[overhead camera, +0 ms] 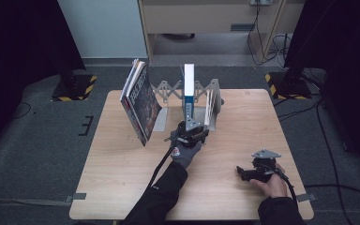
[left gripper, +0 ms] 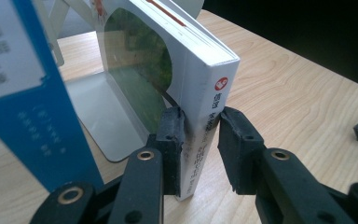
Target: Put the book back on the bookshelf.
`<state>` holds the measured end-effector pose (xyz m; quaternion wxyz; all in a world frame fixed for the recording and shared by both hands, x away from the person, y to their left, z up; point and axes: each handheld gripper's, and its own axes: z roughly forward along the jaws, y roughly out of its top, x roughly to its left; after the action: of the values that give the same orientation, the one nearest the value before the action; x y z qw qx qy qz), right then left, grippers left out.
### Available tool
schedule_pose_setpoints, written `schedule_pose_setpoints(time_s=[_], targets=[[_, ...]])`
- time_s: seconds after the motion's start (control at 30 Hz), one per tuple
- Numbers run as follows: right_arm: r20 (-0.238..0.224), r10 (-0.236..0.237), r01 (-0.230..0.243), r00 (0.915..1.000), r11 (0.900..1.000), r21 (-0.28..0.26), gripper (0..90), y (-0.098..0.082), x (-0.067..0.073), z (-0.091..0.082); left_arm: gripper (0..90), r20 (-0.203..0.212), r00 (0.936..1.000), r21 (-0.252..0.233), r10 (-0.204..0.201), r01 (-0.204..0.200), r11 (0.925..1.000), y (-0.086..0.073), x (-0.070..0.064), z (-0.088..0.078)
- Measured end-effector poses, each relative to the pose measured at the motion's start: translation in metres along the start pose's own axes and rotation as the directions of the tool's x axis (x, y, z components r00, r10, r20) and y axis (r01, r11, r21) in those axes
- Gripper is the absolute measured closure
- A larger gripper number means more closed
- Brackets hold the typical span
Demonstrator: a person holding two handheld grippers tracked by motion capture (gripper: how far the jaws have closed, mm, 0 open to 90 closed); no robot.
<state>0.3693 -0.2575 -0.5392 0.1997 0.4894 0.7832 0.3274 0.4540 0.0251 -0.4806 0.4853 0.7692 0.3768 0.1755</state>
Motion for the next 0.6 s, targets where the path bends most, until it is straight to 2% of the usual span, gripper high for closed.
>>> schedule_pose_setpoints(time_s=[0.43, 0.6], targets=[[-0.002, -0.001, 0.001, 1.0000, 1.000, 0.001, 2.4, 0.000, 0.000, 0.000, 69.9, -0.010, 0.9997, 0.026, -0.024, 0.024, 0.9994, 0.014, -0.001, 0.020], [-0.002, -0.003, 0.003, 1.0000, 1.000, 0.001, 2.4, 0.000, 0.000, 0.000, 69.1, 0.005, 0.9995, 0.026, -0.030, 0.029, 0.9992, 0.016, -0.002, 0.022]])
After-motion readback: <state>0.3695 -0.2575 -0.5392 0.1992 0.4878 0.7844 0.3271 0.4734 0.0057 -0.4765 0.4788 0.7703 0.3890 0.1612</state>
